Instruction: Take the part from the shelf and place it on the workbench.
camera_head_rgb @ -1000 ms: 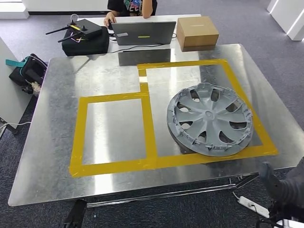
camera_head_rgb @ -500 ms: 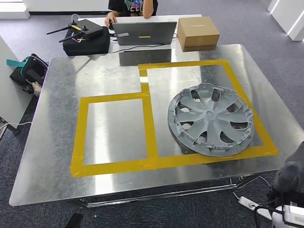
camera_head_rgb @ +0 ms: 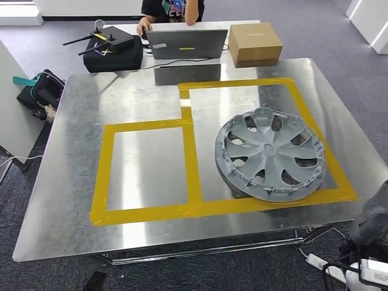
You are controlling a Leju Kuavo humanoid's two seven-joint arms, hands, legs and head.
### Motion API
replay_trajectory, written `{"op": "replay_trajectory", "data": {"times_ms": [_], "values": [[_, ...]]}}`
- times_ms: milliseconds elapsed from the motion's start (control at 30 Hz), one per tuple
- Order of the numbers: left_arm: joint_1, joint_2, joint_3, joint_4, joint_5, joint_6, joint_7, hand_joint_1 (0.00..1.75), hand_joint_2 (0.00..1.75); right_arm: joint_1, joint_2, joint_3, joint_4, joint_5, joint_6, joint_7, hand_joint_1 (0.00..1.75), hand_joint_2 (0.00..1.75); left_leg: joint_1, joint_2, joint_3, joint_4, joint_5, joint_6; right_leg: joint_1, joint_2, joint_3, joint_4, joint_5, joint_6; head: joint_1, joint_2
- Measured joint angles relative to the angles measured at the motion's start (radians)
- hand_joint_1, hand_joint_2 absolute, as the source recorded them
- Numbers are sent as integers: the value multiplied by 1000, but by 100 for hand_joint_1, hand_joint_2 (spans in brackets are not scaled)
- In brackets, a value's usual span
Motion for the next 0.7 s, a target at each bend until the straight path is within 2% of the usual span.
{"op": "replay_trajectory", "data": {"times_ms": [33,133,167,233,300,333,367,400,467,500,533,567,633,667,700], "values": [[0,1,0,0,-1,0,0,0,0,0,0,0,0,0,-2,0,0,0,-2,-1,-2,2,2,-7,0,2,12,-26,7,-4,-1,0],[0,1,0,0,-2,-3,-1,0,0,1,3,0,0,2,-9,1,0,0,-1,-1,-7,2,9,-24,3,5,8,-26,17,-27,-2,0],[0,1,0,0,-2,-5,-1,0,0,1,4,0,-1,2,-11,1,0,0,0,0,-11,11,-1,-29,2,4,5,-26,21,-34,-3,0],[-1,-1,0,0,-3,-6,-2,0,0,0,4,0,-4,3,-16,1,0,0,3,3,-43,86,-60,-39,0,0,-3,-28,29,-48,-8,0],[-1,-4,0,0,-3,-8,-4,0,0,1,5,0,-6,4,-19,1,0,0,4,5,-98,223,-136,-46,1,-4,-15,-28,37,-56,-12,0],[0,-5,-1,0,-3,-8,-5,0,0,1,6,0,-7,4,-20,1,0,0,5,5,-115,274,-157,-47,2,-5,-22,-28,42,-57,-11,0],[0,-5,-1,0,-3,-9,-6,0,0,1,6,-1,-7,4,-21,1,0,0,5,5,-116,294,-160,-47,2,-6,-28,-27,47,-57,-11,0],[0,-5,-1,0,-3,-11,-8,0,0,1,6,-2,-7,4,-22,2,0,0,5,5,-96,270,-145,-46,2,-6,-34,-27,51,-55,-11,0],[-2,-6,-1,0,-3,-13,-13,0,0,1,6,-4,-10,4,-22,3,0,0,7,6,-8,137,-95,-43,2,-6,-41,-27,60,-47,-12,0],[-3,-7,-1,0,-3,-15,-16,0,0,1,6,-5,-12,4,-22,4,0,0,8,5,33,68,-79,-41,4,-6,-45,-25,64,-42,-12,0],[-5,-9,-1,0,-3,-16,-17,0,0,-1,6,-5,-13,5,-22,6,0,0,8,5,58,23,-72,-37,7,-6,-47,-26,68,-37,-12,0],[-6,-11,-1,0,-3,-18,-18,0,0,-2,6,-6,-15,6,-22,8,0,0,7,4,69,0,-71,-32,8,-6,-48,-27,73,-31,-12,0],[-4,-15,-1,0,0,-19,-20,0,0,-5,6,-6,-15,8,-22,13,0,0,6,4,65,-5,-61,-17,7,-5,-49,-35,84,-19,-11,0],[-3,-15,0,0,2,-20,-20,0,0,-5,6,-6,-15,9,-22,14,0,0,6,5,62,-6,-55,-9,5,-5,-54,-31,78,-14,-11,0],[-3,-16,0,0,5,-20,-21,0,0,-6,6,-7,-15,10,-22,15,0,0,7,6,57,-8,-49,-1,4,-5,-64,-9,57,-9,-9,0]]}}
